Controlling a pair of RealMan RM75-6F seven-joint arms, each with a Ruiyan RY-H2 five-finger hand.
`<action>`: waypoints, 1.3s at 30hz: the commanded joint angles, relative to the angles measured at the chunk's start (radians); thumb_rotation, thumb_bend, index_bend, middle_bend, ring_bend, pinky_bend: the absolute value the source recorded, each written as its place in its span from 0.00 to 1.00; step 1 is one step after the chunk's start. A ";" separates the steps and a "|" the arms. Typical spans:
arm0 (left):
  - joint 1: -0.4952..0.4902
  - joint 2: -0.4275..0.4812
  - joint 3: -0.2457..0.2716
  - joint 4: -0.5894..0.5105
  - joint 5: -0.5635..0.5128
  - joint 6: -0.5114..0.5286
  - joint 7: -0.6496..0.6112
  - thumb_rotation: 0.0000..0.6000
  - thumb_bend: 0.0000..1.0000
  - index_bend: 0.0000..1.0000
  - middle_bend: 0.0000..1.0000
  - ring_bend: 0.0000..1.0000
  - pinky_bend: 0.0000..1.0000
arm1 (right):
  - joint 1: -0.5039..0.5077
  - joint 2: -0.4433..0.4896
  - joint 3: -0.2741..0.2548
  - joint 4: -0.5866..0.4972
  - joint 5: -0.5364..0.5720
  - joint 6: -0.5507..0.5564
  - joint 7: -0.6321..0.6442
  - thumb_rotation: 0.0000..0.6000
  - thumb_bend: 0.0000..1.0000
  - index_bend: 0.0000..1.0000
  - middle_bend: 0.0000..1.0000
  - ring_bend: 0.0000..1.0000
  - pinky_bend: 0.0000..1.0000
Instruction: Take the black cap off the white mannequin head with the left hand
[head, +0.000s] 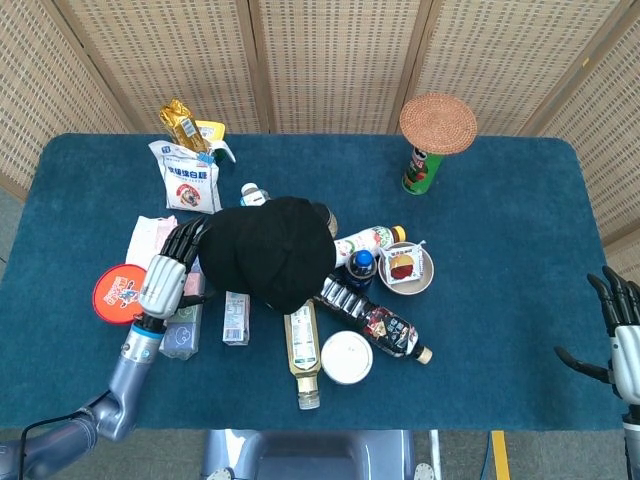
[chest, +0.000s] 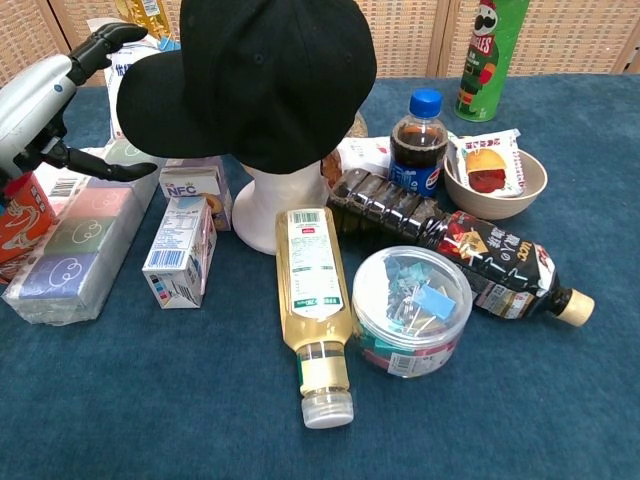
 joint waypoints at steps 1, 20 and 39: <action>-0.014 -0.023 -0.007 0.024 -0.008 0.005 -0.019 1.00 0.15 0.00 0.00 0.00 0.07 | 0.001 0.002 -0.001 0.001 -0.002 -0.002 0.003 1.00 0.07 0.04 0.00 0.00 0.03; -0.057 -0.062 -0.013 0.053 -0.033 -0.019 -0.040 1.00 0.22 0.00 0.00 0.00 0.07 | 0.003 0.011 -0.009 -0.006 -0.009 -0.015 0.010 1.00 0.07 0.04 0.00 0.00 0.04; -0.061 -0.123 -0.058 0.130 -0.050 0.124 0.004 1.00 0.33 0.42 0.27 0.20 0.33 | 0.000 0.024 -0.021 -0.026 -0.027 -0.013 0.012 1.00 0.07 0.04 0.00 0.00 0.05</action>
